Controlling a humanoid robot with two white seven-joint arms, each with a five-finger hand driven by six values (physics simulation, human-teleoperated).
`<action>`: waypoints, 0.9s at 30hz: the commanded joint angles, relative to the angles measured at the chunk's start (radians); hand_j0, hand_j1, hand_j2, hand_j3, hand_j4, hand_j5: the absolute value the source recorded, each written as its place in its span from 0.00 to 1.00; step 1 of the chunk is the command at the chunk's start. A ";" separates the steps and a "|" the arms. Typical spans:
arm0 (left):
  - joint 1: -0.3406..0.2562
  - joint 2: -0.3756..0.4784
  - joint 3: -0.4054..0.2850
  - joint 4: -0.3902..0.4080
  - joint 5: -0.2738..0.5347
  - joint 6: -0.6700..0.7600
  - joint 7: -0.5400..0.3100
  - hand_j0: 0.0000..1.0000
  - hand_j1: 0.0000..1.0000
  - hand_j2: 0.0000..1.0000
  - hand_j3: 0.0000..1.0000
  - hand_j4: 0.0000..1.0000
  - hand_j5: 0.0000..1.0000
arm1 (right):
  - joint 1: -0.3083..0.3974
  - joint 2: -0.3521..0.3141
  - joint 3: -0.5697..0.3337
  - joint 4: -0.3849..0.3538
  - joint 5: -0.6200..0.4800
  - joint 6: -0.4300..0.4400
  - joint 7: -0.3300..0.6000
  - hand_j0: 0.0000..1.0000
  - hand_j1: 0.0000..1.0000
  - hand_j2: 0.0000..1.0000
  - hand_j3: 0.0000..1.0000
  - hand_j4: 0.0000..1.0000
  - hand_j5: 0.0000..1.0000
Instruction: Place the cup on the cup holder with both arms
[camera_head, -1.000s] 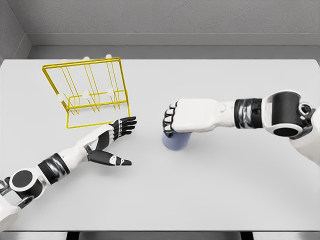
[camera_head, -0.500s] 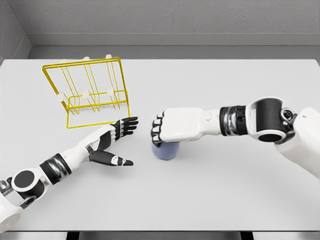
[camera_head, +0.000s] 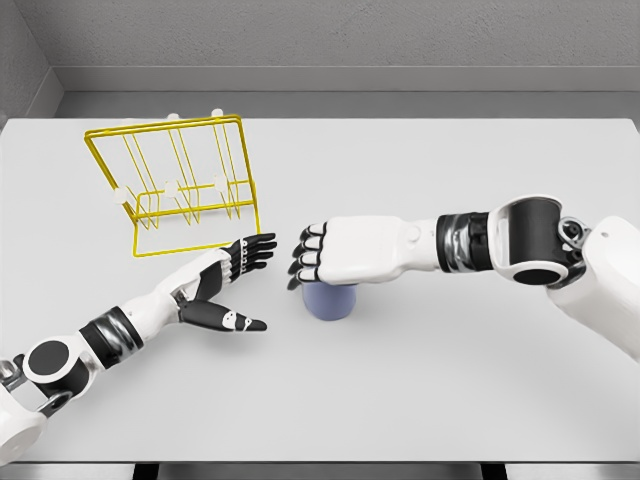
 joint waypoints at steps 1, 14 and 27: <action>0.000 0.001 0.000 0.000 0.002 0.000 0.000 1.00 1.00 1.00 1.00 1.00 1.00 | 0.000 -0.007 -0.007 0.001 -0.004 0.003 0.000 0.99 0.99 0.99 0.99 0.99 0.99; 0.002 0.002 0.002 0.006 0.004 -0.002 0.000 1.00 1.00 1.00 1.00 1.00 1.00 | 0.017 -0.029 -0.157 -0.002 -0.046 0.003 0.000 1.00 1.00 1.00 1.00 1.00 1.00; -0.012 -0.009 0.000 0.004 0.004 -0.003 0.000 1.00 1.00 1.00 1.00 1.00 1.00 | 0.310 -0.075 -0.642 0.075 -0.329 0.003 0.000 1.00 1.00 1.00 1.00 1.00 1.00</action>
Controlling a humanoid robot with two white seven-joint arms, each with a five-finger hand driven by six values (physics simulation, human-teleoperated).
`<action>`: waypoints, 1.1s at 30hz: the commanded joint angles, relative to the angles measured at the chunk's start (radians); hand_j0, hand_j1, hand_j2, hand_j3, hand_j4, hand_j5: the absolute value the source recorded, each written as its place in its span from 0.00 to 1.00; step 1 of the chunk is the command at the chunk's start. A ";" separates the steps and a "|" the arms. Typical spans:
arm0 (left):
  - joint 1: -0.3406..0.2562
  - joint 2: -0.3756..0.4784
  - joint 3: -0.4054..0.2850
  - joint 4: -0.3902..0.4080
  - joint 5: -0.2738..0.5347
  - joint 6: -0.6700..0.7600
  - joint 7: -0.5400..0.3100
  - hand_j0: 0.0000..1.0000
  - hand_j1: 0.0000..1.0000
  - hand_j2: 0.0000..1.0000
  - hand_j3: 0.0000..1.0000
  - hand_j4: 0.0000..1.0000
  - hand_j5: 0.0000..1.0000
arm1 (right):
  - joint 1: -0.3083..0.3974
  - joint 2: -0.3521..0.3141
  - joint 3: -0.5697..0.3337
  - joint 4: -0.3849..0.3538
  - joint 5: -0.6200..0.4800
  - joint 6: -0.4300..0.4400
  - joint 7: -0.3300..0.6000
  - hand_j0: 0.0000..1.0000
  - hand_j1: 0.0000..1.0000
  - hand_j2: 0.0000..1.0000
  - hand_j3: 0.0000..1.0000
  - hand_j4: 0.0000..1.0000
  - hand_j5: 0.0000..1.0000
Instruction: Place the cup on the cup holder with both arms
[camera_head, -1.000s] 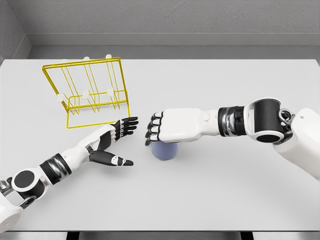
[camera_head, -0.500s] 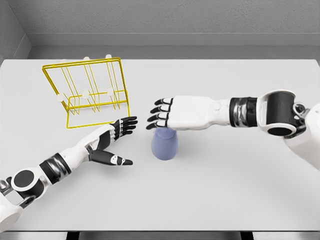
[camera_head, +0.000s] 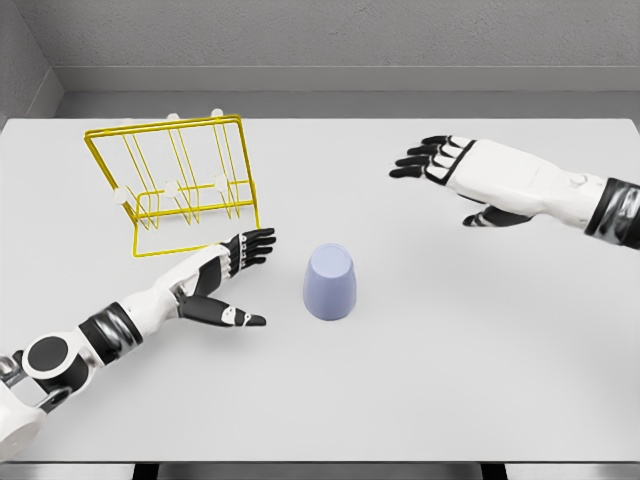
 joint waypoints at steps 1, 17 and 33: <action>0.000 -0.010 0.000 0.000 0.002 0.000 0.000 1.00 1.00 1.00 1.00 1.00 1.00 | 0.005 -0.005 -0.057 0.007 -0.090 0.004 -0.001 1.00 1.00 1.00 1.00 1.00 1.00; -0.063 -0.105 -0.043 0.010 -0.001 0.055 0.001 1.00 1.00 1.00 1.00 1.00 1.00 | 0.268 0.054 -0.340 0.058 -0.200 0.004 -0.001 1.00 1.00 1.00 1.00 1.00 1.00; -0.098 -0.182 -0.060 0.070 -0.005 0.078 0.006 1.00 1.00 1.00 1.00 1.00 1.00 | 0.279 0.054 -0.341 0.056 -0.200 0.004 -0.001 1.00 1.00 1.00 1.00 1.00 1.00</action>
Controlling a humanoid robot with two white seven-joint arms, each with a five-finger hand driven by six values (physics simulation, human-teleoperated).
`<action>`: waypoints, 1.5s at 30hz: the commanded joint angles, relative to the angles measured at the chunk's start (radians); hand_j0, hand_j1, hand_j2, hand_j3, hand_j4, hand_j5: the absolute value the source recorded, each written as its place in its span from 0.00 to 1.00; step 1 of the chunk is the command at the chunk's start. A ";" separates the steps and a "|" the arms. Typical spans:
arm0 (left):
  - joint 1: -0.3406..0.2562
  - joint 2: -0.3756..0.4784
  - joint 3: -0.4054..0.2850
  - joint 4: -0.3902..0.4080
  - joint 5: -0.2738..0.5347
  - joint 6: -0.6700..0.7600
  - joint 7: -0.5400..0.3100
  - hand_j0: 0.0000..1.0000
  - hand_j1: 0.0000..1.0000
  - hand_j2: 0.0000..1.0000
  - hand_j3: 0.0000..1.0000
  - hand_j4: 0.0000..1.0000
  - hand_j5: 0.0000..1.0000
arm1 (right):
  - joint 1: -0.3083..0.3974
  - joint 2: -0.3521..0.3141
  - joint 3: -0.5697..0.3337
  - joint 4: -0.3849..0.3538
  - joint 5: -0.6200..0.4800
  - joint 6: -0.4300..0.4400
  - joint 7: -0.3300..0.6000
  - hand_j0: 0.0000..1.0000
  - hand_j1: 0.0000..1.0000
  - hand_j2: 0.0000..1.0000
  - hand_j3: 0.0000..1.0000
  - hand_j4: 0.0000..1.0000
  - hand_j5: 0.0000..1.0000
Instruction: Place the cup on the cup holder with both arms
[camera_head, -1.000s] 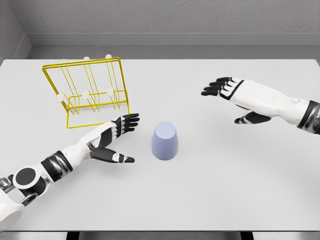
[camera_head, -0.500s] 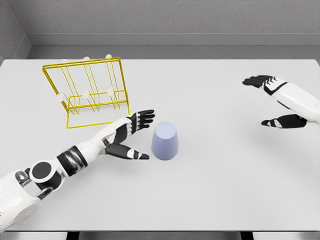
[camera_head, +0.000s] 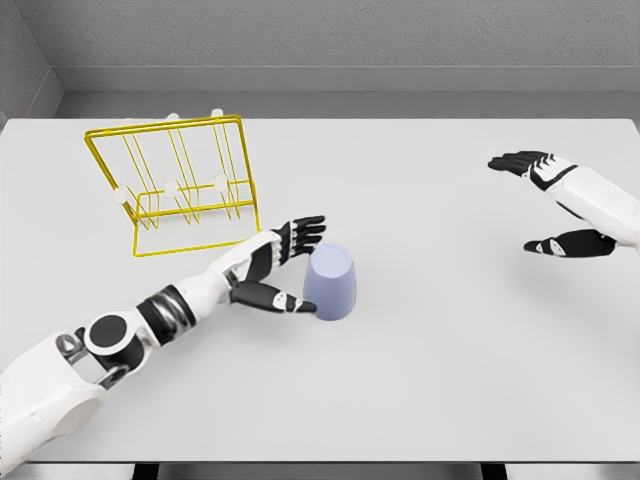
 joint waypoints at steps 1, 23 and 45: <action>0.000 -0.017 -0.012 0.018 0.002 0.000 0.001 1.00 1.00 1.00 1.00 1.00 1.00 | 0.000 -0.001 0.000 0.000 -0.008 0.003 -0.001 1.00 1.00 1.00 1.00 1.00 1.00; -0.014 -0.084 -0.034 0.073 0.000 0.002 0.002 1.00 1.00 1.00 1.00 1.00 1.00 | 0.008 0.001 -0.006 0.002 -0.008 0.003 -0.001 1.00 1.00 1.00 1.00 1.00 1.00; -0.028 -0.095 -0.035 0.073 0.012 0.031 0.007 0.65 0.65 0.65 0.65 0.65 0.65 | 0.014 0.001 -0.008 0.002 -0.008 0.003 -0.001 1.00 1.00 1.00 1.00 1.00 1.00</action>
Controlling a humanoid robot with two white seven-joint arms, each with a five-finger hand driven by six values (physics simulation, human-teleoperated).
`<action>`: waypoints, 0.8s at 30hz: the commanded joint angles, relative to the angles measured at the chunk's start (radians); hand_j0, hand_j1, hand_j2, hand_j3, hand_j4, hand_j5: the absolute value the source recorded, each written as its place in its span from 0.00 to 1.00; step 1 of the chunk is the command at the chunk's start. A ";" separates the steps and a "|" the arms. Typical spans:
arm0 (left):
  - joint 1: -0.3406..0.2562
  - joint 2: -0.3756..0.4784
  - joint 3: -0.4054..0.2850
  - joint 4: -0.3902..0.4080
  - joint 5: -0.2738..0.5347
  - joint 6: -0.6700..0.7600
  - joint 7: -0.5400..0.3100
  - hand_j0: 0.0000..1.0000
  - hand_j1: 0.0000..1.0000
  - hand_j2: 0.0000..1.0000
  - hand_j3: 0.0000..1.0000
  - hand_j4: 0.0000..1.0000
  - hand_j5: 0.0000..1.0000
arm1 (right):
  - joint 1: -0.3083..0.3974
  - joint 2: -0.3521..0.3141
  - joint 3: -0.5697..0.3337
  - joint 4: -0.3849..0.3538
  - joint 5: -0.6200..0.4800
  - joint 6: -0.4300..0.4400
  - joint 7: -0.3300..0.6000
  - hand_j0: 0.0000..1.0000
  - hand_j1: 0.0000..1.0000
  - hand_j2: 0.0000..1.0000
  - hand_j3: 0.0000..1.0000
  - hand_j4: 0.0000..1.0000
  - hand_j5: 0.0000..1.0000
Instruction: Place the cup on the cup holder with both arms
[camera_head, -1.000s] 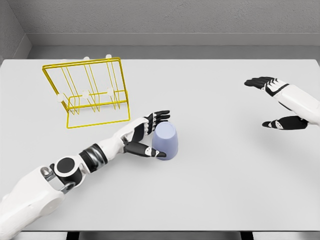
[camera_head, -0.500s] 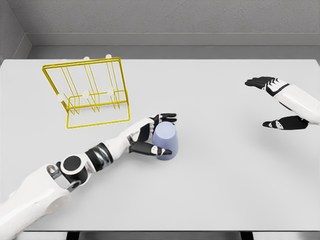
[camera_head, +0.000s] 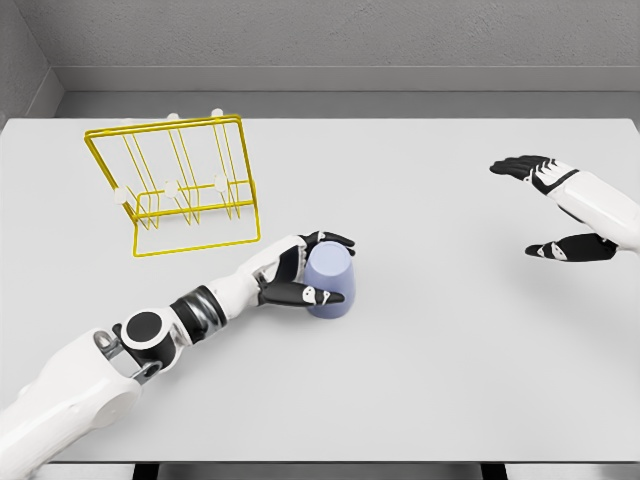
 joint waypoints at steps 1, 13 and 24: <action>0.002 0.004 0.002 -0.009 0.000 -0.001 0.000 0.66 0.66 0.66 0.66 0.66 0.66 | 0.000 -0.002 0.000 0.000 -0.008 0.003 -0.001 1.00 1.00 1.00 1.00 1.00 1.00; 0.006 0.093 0.056 -0.138 0.008 -0.024 0.000 0.66 0.66 0.66 0.66 0.66 0.66 | 0.002 0.000 0.000 -0.002 -0.008 0.003 -0.001 1.00 1.00 1.00 1.00 1.00 1.00; 0.003 0.193 0.134 -0.222 0.028 -0.026 0.003 0.67 0.67 0.67 0.67 0.67 0.67 | 0.002 -0.002 0.000 -0.002 -0.008 0.003 -0.001 1.00 1.00 1.00 1.00 1.00 1.00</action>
